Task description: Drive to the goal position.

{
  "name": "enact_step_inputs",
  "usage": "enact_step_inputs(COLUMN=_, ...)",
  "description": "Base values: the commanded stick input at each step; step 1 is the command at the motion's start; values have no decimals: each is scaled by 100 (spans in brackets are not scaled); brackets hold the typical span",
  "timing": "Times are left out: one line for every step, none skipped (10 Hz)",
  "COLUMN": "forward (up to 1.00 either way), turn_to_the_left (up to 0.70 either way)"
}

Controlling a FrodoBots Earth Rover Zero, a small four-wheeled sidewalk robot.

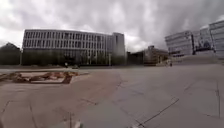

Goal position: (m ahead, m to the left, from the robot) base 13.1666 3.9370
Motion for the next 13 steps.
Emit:
enact_step_inputs(forward=70, turn_to_the_left=0)
enact_step_inputs(forward=70, turn_to_the_left=0)
enact_step_inputs(forward=70, turn_to_the_left=0)
enact_step_inputs(forward=70, turn_to_the_left=0)
enact_step_inputs(forward=70, turn_to_the_left=0)
enact_step_inputs(forward=70, turn_to_the_left=0)
enact_step_inputs(forward=70, turn_to_the_left=0)
enact_step_inputs(forward=70, turn_to_the_left=0)
enact_step_inputs(forward=70, turn_to_the_left=0)
enact_step_inputs(forward=70, turn_to_the_left=0)
enact_step_inputs(forward=70, turn_to_the_left=0)
enact_step_inputs(forward=70, turn_to_the_left=0)
enact_step_inputs(forward=70, turn_to_the_left=0)
